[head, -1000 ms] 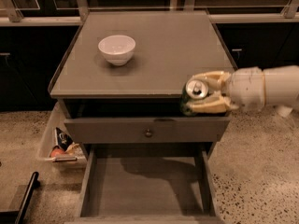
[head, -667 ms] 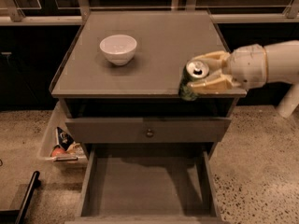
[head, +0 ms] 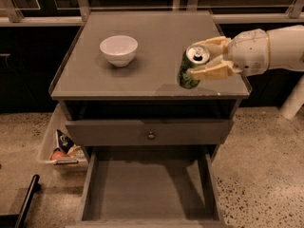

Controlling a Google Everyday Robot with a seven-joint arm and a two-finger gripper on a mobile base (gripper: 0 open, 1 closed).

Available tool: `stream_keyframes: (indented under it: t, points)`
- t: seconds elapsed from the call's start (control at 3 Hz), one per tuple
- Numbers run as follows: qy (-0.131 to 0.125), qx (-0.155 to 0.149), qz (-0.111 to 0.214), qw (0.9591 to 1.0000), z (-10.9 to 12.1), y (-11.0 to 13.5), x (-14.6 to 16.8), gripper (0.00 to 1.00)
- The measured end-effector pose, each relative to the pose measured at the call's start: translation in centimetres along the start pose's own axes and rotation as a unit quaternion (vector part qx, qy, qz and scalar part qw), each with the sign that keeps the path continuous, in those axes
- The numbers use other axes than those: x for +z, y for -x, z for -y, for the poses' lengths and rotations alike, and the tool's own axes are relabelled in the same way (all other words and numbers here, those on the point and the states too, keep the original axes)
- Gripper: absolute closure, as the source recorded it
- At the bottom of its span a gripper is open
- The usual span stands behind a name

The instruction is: Pick green can from middle drawer and place on counter

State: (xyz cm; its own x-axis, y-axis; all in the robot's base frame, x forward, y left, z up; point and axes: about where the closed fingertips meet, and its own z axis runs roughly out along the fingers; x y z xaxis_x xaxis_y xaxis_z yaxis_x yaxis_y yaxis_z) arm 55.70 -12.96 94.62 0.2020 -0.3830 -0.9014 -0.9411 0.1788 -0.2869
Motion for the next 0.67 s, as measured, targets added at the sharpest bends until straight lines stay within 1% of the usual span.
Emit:
stream_keyframes:
  t: [0.33,0.67]
  points:
    - [0.009,-0.005,0.014,0.9999,1.4,1.0,1.3,1.00]
    - [0.021,-0.002,0.025,0.9995,2.8,1.5,2.9,1.00]
